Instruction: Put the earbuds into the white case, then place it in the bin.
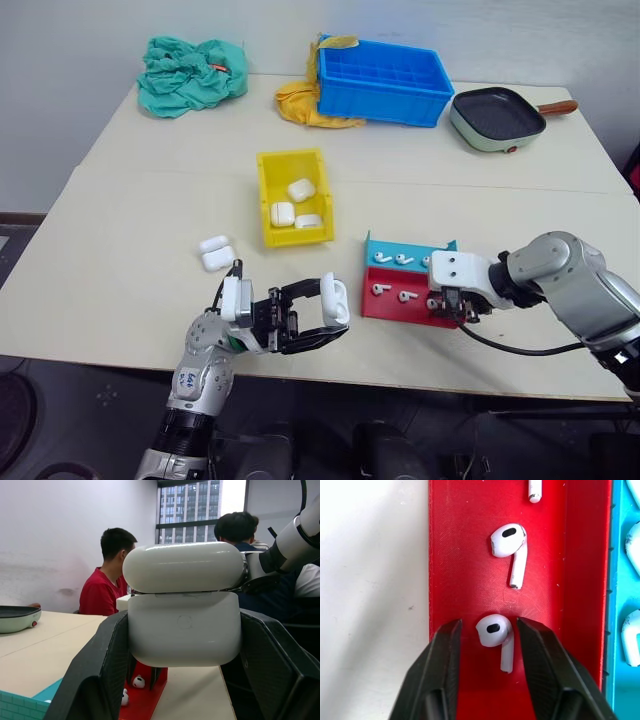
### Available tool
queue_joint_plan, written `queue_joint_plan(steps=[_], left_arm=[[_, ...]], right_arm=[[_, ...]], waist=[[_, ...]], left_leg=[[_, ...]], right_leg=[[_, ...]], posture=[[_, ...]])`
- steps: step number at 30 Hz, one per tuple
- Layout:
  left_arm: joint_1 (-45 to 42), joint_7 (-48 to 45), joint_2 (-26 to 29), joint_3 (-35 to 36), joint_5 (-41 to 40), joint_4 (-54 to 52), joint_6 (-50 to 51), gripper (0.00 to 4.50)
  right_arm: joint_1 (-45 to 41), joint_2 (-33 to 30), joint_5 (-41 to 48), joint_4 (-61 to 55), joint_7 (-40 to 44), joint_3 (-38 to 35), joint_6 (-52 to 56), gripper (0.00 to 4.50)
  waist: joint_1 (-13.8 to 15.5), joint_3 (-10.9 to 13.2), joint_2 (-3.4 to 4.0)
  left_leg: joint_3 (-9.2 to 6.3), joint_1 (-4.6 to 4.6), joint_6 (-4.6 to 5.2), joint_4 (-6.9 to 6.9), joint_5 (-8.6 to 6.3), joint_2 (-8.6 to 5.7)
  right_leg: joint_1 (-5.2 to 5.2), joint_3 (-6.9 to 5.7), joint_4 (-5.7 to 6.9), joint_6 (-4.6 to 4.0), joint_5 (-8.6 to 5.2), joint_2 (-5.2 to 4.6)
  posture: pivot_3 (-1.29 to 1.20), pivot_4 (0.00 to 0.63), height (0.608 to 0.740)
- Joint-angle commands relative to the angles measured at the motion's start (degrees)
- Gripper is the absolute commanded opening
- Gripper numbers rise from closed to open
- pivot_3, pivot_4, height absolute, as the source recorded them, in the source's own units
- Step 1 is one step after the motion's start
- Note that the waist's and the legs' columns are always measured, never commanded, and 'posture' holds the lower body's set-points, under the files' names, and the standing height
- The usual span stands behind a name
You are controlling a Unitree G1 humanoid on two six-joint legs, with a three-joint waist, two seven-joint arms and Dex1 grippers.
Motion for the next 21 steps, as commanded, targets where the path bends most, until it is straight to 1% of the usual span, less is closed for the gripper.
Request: queue_joint_plan(steps=[1,5,8,9,20,21], left_arm=[[0.20,0.10,0.27,0.45,-0.30,-1.56,-0.48,2.80],[0.24,0.20,0.39,0.42,-0.27,-1.59,-0.51,2.80],[0.29,0.28,0.42,0.39,-0.34,-1.67,-0.43,2.80],[0.31,0.31,0.42,0.39,-0.37,-1.69,-0.39,2.80],[0.58,0.63,0.60,0.34,-0.34,-2.14,-0.19,2.80],[0.66,0.64,0.60,0.30,-0.32,-2.19,-0.22,2.80]], right_arm=[[-0.18,-0.17,-0.81,-0.23,0.92,-0.83,-0.66,1.75],[0.04,-0.36,-1.15,-0.05,1.58,-0.94,-1.26,1.75],[0.30,-0.55,-1.47,0.21,1.95,-0.96,-1.86,1.20],[0.33,-0.51,-1.58,0.30,1.99,-0.98,-1.93,0.88],[1.01,-0.67,-2.35,0.55,2.67,-1.30,-3.04,0.88],[1.18,-0.76,-2.38,0.62,2.68,-1.38,-3.24,0.71]], waist=[[0.00,0.00,0.00],[0.01,0.00,0.00],[0.00,0.00,0.00],[0.00,0.00,0.00],[0.01,0.00,0.00],[0.01,0.00,0.00]], left_leg=[[0.00,0.00,0.00,0.00,0.00,0.00],[0.00,0.00,0.00,0.00,0.00,0.00],[0.00,0.00,0.00,0.00,0.00,0.00],[0.00,0.00,0.00,0.00,0.00,0.00],[0.00,0.01,0.00,0.02,0.00,0.00],[0.00,0.01,0.00,0.02,0.00,0.00]], right_leg=[[0.00,0.00,0.00,0.00,0.00,0.00],[0.00,0.00,0.00,0.00,0.00,0.00],[0.00,0.00,0.01,0.00,0.00,0.00],[0.00,0.00,0.01,0.00,0.00,0.00],[0.01,0.00,0.02,0.00,0.00,0.00],[0.01,0.00,0.02,0.00,0.00,0.00]], posture=[[0.00,0.150,0.740],[0.00,0.150,0.740],[0.00,0.150,0.740],[0.00,0.150,0.740],[0.00,0.150,0.740],[0.00,0.150,0.740]])
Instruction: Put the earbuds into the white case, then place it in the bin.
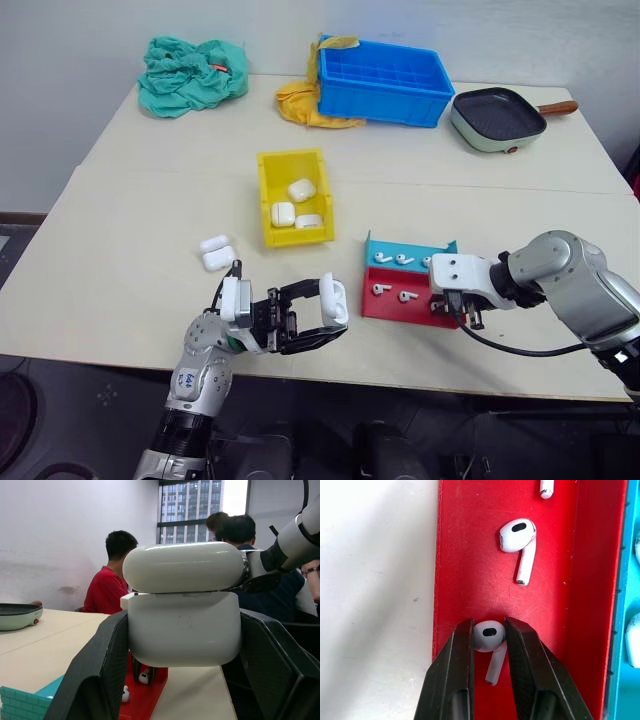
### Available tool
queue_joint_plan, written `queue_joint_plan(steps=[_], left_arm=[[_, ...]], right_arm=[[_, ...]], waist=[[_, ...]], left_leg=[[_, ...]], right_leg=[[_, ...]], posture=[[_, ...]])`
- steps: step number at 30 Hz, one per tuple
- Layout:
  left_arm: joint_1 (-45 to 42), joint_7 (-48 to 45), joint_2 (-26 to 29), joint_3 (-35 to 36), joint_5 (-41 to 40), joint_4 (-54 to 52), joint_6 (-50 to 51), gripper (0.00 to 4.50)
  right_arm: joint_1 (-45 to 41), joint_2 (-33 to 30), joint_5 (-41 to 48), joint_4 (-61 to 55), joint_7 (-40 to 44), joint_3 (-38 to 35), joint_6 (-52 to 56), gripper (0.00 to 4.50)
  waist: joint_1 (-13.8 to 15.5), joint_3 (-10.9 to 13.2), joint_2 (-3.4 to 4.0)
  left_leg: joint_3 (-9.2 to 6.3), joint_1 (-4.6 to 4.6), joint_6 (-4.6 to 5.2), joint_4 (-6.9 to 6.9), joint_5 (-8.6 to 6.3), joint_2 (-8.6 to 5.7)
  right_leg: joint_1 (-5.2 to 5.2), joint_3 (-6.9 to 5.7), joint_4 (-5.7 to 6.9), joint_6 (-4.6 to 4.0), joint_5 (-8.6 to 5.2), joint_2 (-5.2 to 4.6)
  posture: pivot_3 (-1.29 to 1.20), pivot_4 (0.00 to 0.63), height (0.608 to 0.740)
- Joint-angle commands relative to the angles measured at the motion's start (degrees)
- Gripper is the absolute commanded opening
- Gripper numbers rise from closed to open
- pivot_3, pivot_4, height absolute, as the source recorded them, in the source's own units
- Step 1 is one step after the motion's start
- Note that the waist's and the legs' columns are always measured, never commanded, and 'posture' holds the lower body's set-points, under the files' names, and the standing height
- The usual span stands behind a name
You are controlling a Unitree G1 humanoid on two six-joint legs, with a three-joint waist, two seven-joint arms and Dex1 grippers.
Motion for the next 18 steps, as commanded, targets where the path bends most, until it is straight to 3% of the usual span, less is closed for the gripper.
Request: queue_joint_plan(steps=[1,9,15,18], left_arm=[[0.52,0.37,0.15,0.27,-0.31,-2.21,-0.29,2.80],[-0.21,0.48,-0.16,0.25,-2.26,-3.54,1.15,2.80],[-2.53,1.04,-2.38,0.71,-5.13,-4.29,2.66,2.80],[-4.77,0.15,-3.56,0.02,-5.90,-3.40,3.89,2.80]], right_arm=[[1.07,-0.80,-0.63,-0.04,0.60,-1.17,-0.83,0.54],[2.83,-1.20,4.69,-2.46,1.97,-7.57,-2.74,0.44],[8.13,1.12,22.40,-6.04,5.30,-25.93,-5.82,0.44],[13.07,6.89,38.00,-12.66,4.08,-36.89,-2.68,0.44]], waist=[[0.00,0.00,0.00],[0.06,0.00,0.00],[0.18,0.00,-0.01],[0.20,-0.01,-0.05]], left_leg=[[0.00,0.00,0.00,0.00,0.00,0.00],[0.00,0.00,0.00,0.00,0.00,0.00],[-0.01,0.00,0.00,0.03,0.00,0.00],[-0.06,0.02,0.00,0.03,0.00,0.01]], right_leg=[[0.00,0.00,0.00,0.00,0.00,0.00],[0.00,-0.01,0.01,0.00,0.00,0.00],[0.02,-0.04,0.02,0.01,0.01,0.00],[0.09,-0.10,0.04,0.03,0.02,0.02]], posture=[[0.00,0.150,0.740],[0.00,0.150,0.740],[0.00,0.150,0.740],[0.00,0.150,0.740]])
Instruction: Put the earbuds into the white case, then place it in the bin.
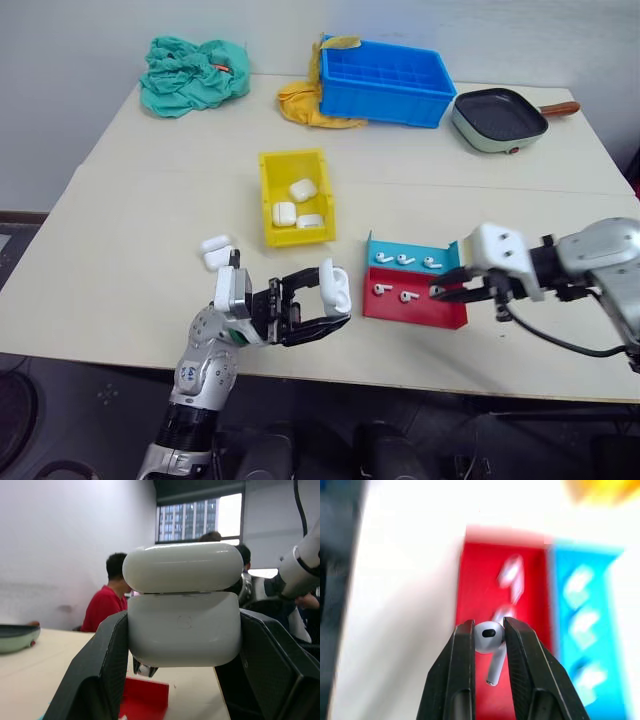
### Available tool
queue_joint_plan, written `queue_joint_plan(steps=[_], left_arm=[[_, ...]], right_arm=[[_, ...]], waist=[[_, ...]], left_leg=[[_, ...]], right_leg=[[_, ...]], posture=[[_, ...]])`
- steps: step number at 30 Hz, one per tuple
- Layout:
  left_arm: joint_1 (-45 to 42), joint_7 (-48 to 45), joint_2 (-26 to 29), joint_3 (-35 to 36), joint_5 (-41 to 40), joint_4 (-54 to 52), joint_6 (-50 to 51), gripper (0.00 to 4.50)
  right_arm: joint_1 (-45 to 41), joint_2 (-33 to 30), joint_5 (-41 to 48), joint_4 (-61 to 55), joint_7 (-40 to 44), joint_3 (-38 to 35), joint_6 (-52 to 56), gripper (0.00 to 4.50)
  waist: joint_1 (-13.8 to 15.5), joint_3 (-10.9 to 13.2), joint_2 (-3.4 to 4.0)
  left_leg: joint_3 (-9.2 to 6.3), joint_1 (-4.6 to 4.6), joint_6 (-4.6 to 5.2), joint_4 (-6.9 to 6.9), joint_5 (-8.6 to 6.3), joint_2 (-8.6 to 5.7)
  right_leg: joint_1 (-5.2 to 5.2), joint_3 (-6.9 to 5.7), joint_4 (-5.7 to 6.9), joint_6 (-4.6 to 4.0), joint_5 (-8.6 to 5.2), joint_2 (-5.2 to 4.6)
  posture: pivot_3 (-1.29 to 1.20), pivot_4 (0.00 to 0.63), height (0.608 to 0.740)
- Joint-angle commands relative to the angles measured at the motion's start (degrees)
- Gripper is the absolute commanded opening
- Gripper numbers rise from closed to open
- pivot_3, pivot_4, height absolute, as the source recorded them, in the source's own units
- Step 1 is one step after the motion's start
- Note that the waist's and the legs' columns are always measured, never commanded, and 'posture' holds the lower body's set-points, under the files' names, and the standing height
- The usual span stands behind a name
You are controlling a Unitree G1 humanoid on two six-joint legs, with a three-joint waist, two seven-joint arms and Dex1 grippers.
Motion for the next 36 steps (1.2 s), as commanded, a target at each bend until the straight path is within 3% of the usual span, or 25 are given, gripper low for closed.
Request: queue_joint_plan(steps=[1,6,9,12,23,36], left_arm=[[-2.74,1.23,-1.56,-0.23,-2.00,-0.77,2.33,2.80],[-7.21,3.21,-2.81,1.22,-7.99,-0.78,11.15,2.80],[-10.21,0.86,-3.05,0.82,-10.94,-1.58,14.68,2.80],[-11.59,-0.05,-3.57,0.96,-12.08,-2.08,16.23,2.80],[-13.25,0.06,-4.80,1.91,-11.79,-2.67,16.76,2.80],[-13.29,-0.42,-5.42,1.22,-10.27,-2.84,15.97,2.80]], right_arm=[[4.19,5.98,17.61,-9.10,-3.99,-10.95,4.40,0.44],[2.44,17.16,30.21,-17.82,-21.38,-12.89,6.65,0.44],[-0.48,25.47,29.37,-20.18,-28.43,-9.59,2.33,0.44],[-0.55,28.86,27.34,-20.67,-30.18,-7.11,-0.23,0.44],[-0.71,32.80,21.52,-18.75,-31.71,-0.63,-7.67,0.44],[2.57,31.71,18.21,-16.59,-29.55,2.29,-10.90,0.44]], waist=[[-0.01,0.01,-0.01],[-0.47,0.03,-0.05],[-0.77,0.02,-0.04],[-0.87,0.02,-0.04],[-1.46,0.02,-0.04],[-1.41,0.02,-0.04]], left_leg=[[0.00,0.00,0.00,-0.01,0.00,0.00],[0.03,0.02,-0.01,0.11,0.02,-0.01],[0.03,0.13,-0.11,0.08,0.08,-0.02],[0.02,0.14,-0.12,0.04,0.09,-0.03],[0.01,0.13,-0.04,0.02,0.07,-0.10],[0.00,0.13,-0.04,0.01,0.07,-0.10]], right_leg=[[-0.01,-0.01,0.03,0.00,0.00,0.00],[-0.02,0.05,0.39,0.01,0.00,0.00],[-0.03,0.09,0.40,0.00,0.00,0.01],[-0.05,0.10,0.42,0.00,0.00,0.01],[-0.07,0.13,0.67,0.00,0.00,-0.01],[-0.07,0.14,0.65,0.00,0.00,-0.02]], posture=[[0.00,0.150,0.740],[0.00,0.150,0.740],[0.00,0.150,0.740],[0.00,0.150,0.740],[0.00,0.150,0.740],[0.00,0.150,0.740]])
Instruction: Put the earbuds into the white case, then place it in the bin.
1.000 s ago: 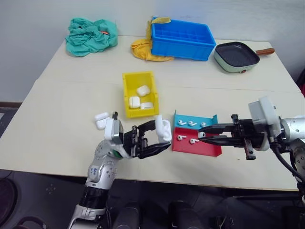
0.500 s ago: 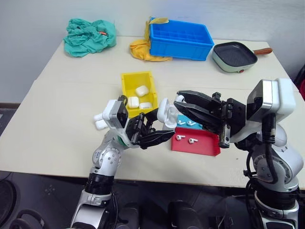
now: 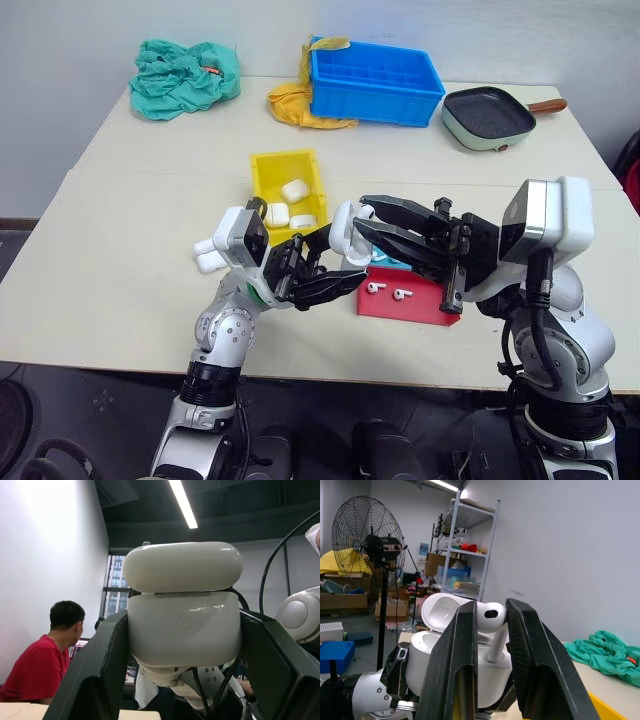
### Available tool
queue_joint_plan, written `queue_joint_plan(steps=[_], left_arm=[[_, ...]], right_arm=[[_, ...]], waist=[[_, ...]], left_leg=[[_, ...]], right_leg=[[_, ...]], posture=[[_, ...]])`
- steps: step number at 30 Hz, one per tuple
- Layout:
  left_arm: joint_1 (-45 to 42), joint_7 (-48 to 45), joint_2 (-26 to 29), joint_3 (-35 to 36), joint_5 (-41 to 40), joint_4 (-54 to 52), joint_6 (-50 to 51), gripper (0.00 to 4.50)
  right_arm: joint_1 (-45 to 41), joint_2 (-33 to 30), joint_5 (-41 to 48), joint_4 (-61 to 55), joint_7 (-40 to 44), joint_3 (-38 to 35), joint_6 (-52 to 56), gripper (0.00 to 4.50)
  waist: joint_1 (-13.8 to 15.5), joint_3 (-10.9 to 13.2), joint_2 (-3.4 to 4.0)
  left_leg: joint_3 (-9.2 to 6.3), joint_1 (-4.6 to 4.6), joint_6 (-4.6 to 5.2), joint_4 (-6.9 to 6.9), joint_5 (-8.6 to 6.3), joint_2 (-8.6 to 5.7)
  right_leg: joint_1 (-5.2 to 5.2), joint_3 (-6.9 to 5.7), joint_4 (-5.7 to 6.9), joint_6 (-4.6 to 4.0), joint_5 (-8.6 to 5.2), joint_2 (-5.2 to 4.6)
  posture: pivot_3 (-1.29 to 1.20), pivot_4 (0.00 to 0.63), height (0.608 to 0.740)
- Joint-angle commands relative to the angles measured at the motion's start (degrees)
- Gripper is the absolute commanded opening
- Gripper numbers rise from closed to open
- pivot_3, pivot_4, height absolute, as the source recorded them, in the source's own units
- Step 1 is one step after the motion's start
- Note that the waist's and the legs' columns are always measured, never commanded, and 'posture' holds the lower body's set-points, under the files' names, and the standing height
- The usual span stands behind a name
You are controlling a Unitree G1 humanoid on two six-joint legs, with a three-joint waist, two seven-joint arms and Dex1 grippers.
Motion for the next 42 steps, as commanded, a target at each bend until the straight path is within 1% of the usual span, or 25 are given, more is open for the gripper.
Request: queue_joint_plan(steps=[1,5,9,11,12,14,18,21,22,24,26,28,31,34,36,39,42], left_arm=[[-0.92,-0.36,-0.72,-0.57,0.17,-2.78,-0.73,2.80],[-1.10,-0.47,-0.89,-0.61,0.62,-2.78,-0.70,2.80],[-1.41,-0.20,-1.13,-0.50,0.86,-2.95,-0.80,2.80],[-1.57,-0.11,-1.23,-0.43,0.96,-3.07,-0.76,2.80],[-1.66,-0.03,-1.29,-0.34,0.97,-3.11,-0.78,2.80],[-1.82,-0.01,-1.35,-0.11,0.99,-3.13,-0.77,2.80],[-1.64,-0.14,-1.41,0.55,1.41,-2.83,-1.04,2.80],[-0.50,0.35,-1.05,1.80,2.40,-1.65,-2.60,2.80],[0.45,-0.54,0.05,2.47,3.62,-0.46,-4.07,2.80],[1.92,-1.71,1.83,3.52,5.28,1.41,-6.13,2.80],[4.02,-3.84,4.99,4.72,7.39,3.32,-8.60,2.80],[5.15,-5.04,6.69,5.07,8.25,4.12,-9.93,2.80],[7.37,-4.00,8.61,6.45,8.41,3.50,-10.25,2.80],[8.61,-2.94,9.20,6.88,8.94,3.02,-10.92,2.80],[9.22,-1.86,9.31,6.87,9.19,2.55,-11.15,2.80],[10.08,-0.48,9.32,6.61,9.36,1.27,-11.19,2.80],[10.69,0.36,9.44,6.31,9.32,0.29,-10.94,2.80]], right_arm=[[1.70,-0.65,-1.40,0.32,0.85,1.12,-1.44,0.44],[2.91,-0.81,-2.13,1.34,1.62,1.62,-2.99,0.44],[4.98,-1.17,-1.02,1.91,1.70,1.98,-2.52,0.44],[5.47,-1.23,-0.26,2.05,1.87,1.86,-2.56,1.17],[5.60,-1.64,-0.48,2.03,2.62,2.05,-2.87,1.40],[5.71,-2.19,-0.10,1.93,3.08,1.98,-2.94,2.01],[5.71,-4.06,0.62,1.33,3.02,0.05,-3.36,3.34],[7.35,-7.85,4.07,-0.52,1.66,-5.61,-1.38,4.30],[9.50,-10.20,5.59,-1.10,0.68,-9.95,-0.28,4.41],[15.47,-14.35,6.65,-1.33,1.23,-18.11,0.93,4.41],[26.37,-17.74,1.25,2.06,8.48,-26.03,-2.74,4.41],[32.78,-18.96,-1.17,4.84,12.13,-30.25,-5.13,4.41],[42.02,-18.57,-9.62,19.25,16.54,-36.82,-15.18,4.41],[44.72,-18.80,-15.22,30.58,17.09,-38.44,-22.66,4.41],[44.58,-19.00,-17.46,35.31,15.36,-38.27,-24.45,4.41],[41.89,-21.07,-20.17,34.12,12.63,-34.75,-22.34,4.41],[36.09,-25.49,-24.48,31.06,9.81,-29.53,-19.03,4.41]], waist=[[-0.01,0.00,0.00],[-0.03,0.00,0.00],[-0.02,0.00,0.00],[-0.02,0.00,0.00],[-0.02,0.00,0.00],[-0.02,0.00,0.00],[0.02,0.00,0.00],[0.30,0.01,-0.01],[0.35,0.01,-0.02],[1.09,0.01,-0.01],[1.33,0.00,0.00],[1.49,0.02,-0.04],[1.57,0.03,-0.05],[1.39,0.03,-0.05],[0.95,0.02,-0.03],[-0.02,-0.08,0.15],[-0.72,-0.12,0.26]], left_leg=[[0.00,0.00,0.00,0.00,0.00,0.00],[0.00,0.00,0.00,0.00,0.00,0.00],[0.00,0.00,0.00,0.00,0.00,0.00],[0.00,0.00,0.00,0.00,0.00,0.00],[0.00,0.00,0.00,0.00,0.00,0.00],[0.00,0.00,0.00,0.00,0.00,0.00],[0.00,0.00,0.00,0.00,0.00,0.00],[0.00,0.00,0.01,0.00,0.00,0.00],[-0.02,0.00,0.02,0.00,-0.01,0.00],[-0.01,-0.04,0.04,-0.03,-0.02,-0.02],[-0.01,-0.01,0.05,-0.09,-0.03,-0.01],[0.00,0.05,0.05,-0.18,-0.03,0.00],[0.12,0.03,0.14,-0.12,0.01,-0.02],[0.13,0.20,0.27,-0.12,0.02,-0.08],[0.13,0.29,0.28,-0.13,0.01,-0.07],[0.16,0.29,0.22,-0.17,0.04,-0.02],[0.23,0.36,0.19,-0.19,0.05,0.00]], right_leg=[[0.00,0.00,0.00,0.00,0.00,0.00],[0.00,0.01,0.00,0.00,0.00,0.01],[0.00,0.01,-0.01,0.00,0.00,0.00],[0.00,0.01,-0.01,0.00,0.00,0.00],[0.00,0.01,-0.01,0.00,0.00,0.00],[0.00,0.01,-0.04,0.00,0.00,0.00],[0.00,0.01,-0.14,0.00,0.00,0.00],[0.03,0.01,-0.26,0.00,0.00,-0.02],[0.05,-0.01,-0.28,0.00,0.00,-0.02],[0.05,-0.01,-0.29,0.00,0.00,-0.03],[0.08,-0.02,-0.27,0.00,0.00,0.00],[0.13,-0.06,-0.28,0.00,0.00,0.05],[0.18,0.05,-0.29,0.03,0.02,0.02],[0.54,0.13,-0.89,0.16,0.09,-0.02],[0.60,0.18,-0.90,0.16,0.09,-0.02],[0.52,0.22,-0.85,0.16,0.09,0.00],[0.50,0.35,-0.80,0.16,0.09,0.05]], posture=[[0.00,0.150,0.740],[0.00,0.150,0.740],[0.00,0.150,0.740],[0.00,0.150,0.740],[0.00,0.150,0.740],[0.00,0.150,0.740],[0.00,0.150,0.740],[0.00,0.150,0.740],[0.00,0.150,0.740],[0.00,0.150,0.740],[0.00,0.150,0.740],[0.00,0.150,0.740],[0.00,0.150,0.740],[0.00,0.150,0.740],[0.00,0.150,0.740],[0.00,0.150,0.740],[0.00,0.150,0.740]])
